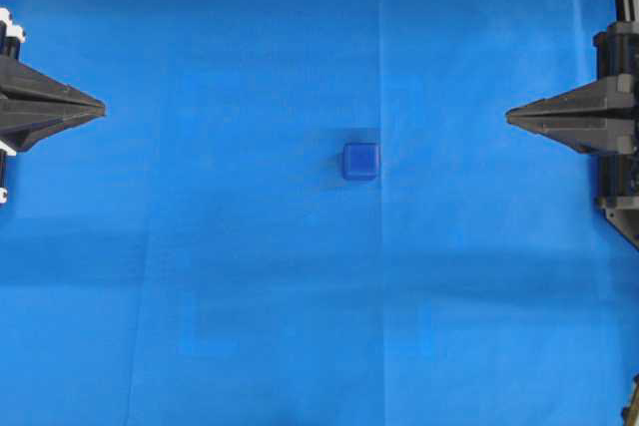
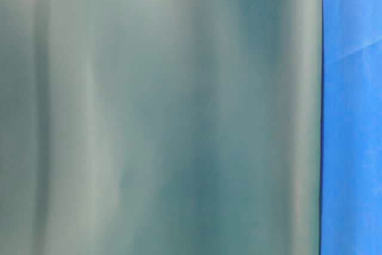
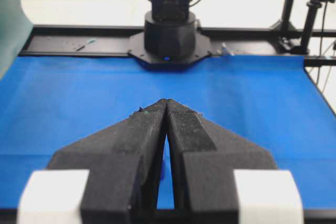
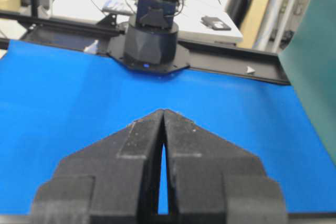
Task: Handover the blue block to the right arm after grasping it with the left arm, then place it in the designated position.
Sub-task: 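Open both grippers wide at their start positions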
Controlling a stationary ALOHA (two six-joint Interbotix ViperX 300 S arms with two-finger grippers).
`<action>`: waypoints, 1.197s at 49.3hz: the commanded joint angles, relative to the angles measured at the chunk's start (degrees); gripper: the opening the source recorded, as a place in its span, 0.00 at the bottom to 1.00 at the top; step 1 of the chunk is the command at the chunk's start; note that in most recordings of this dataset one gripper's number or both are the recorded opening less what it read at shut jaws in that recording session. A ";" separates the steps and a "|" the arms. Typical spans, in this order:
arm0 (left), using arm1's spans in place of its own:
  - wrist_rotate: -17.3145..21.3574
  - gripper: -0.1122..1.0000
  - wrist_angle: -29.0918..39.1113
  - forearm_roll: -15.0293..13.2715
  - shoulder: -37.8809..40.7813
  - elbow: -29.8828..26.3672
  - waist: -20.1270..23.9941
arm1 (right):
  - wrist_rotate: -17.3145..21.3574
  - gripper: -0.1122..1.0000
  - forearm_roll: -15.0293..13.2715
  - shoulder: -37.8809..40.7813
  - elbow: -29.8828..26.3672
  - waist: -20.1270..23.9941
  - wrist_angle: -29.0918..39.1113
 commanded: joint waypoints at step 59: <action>-0.70 0.93 0.53 0.09 0.53 -0.97 0.00 | 0.62 0.96 0.79 1.14 -2.90 -0.53 6.59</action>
